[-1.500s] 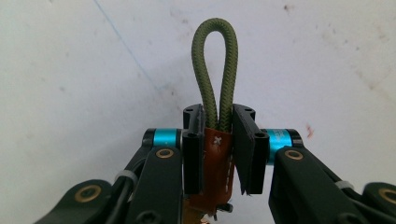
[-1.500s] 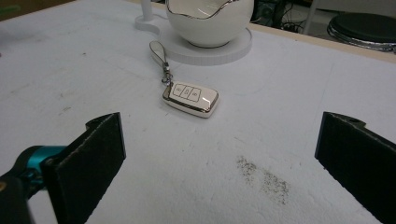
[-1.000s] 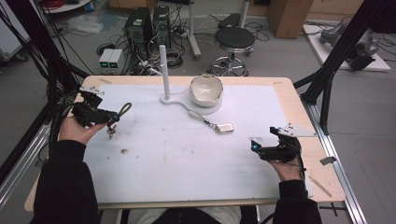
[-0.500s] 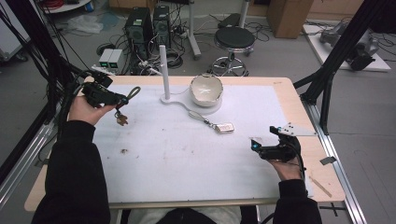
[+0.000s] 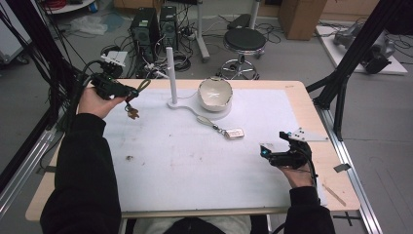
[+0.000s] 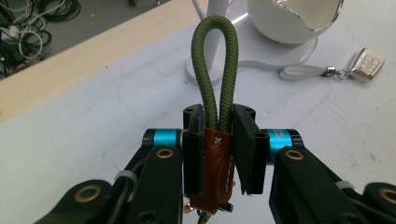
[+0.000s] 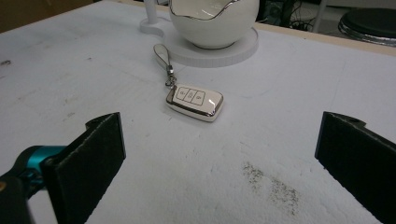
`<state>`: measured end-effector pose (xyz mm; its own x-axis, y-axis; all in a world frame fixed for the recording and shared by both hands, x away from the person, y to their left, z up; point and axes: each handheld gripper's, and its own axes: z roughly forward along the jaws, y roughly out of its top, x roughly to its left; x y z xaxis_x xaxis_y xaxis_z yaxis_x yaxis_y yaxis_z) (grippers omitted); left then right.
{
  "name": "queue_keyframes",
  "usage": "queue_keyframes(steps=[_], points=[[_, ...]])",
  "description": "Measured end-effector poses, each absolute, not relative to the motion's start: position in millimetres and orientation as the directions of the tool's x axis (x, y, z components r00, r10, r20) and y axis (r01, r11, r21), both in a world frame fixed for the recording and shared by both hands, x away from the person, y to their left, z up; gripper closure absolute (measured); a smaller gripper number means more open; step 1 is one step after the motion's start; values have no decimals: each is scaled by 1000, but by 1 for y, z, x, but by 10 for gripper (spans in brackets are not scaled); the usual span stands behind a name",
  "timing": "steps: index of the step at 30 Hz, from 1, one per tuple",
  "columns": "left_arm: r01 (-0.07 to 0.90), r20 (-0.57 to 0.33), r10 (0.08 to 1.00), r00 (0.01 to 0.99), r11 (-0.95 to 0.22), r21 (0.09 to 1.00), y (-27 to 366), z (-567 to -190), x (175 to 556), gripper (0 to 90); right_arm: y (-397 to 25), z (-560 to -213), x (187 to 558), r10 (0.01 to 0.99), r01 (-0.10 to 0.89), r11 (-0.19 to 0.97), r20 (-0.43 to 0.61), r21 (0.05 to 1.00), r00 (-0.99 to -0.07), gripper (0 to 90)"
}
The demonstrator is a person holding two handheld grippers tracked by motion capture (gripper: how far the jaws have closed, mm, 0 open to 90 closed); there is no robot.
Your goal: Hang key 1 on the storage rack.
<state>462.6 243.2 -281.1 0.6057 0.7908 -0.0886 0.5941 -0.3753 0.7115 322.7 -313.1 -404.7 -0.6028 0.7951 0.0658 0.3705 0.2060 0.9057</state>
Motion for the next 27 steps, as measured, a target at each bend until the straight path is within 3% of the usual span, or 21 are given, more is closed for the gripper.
queue_keyframes(steps=[10,18,27], points=[[612,-127,814,567,-313,726,251,-288,479,744,-316,-405,323,797,371,191,77,909,-599,7],[611,-85,807,584,-368,701,233,-269,499,744,-315,-405,323,797,371,194,75,908,-600,7],[658,-133,811,570,-353,665,227,-272,528,744,-314,-406,323,792,374,204,72,905,-606,7]])
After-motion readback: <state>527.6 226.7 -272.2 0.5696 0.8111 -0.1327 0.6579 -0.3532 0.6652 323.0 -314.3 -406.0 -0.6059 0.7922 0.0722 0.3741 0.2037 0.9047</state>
